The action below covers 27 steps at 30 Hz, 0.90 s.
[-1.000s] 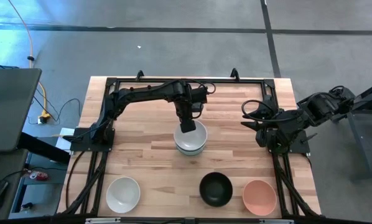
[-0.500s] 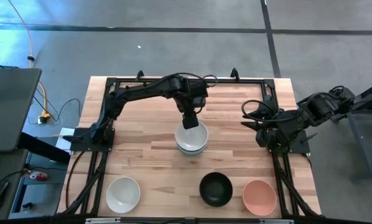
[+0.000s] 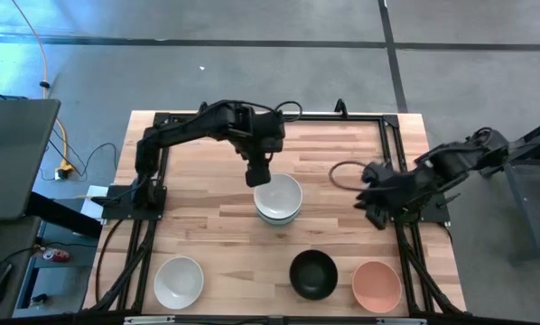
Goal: Nest bowls inside each other
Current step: Stack the black bowl on the white bowl
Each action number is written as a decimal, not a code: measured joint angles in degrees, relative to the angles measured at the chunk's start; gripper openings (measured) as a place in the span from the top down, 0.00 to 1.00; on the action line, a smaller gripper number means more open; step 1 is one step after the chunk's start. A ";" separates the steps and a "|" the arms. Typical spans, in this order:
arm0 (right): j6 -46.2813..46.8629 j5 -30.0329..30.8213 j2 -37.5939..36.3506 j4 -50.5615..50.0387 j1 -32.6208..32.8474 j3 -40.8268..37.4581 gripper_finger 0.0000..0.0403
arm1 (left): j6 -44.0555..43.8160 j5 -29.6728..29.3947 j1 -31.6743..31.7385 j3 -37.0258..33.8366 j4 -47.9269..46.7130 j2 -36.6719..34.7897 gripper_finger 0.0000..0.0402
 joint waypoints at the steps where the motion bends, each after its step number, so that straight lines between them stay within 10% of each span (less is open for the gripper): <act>1: -0.01 -1.11 1.13 0.89 0.00 0.00 0.71 | 0.00 -1.27 -0.19 -0.07 0.10 -0.56 0.66; 27: 8.57 -11.19 32.05 5.91 3.58 0.00 0.71 | 1.97 -12.36 3.98 -0.05 0.01 -18.61 0.66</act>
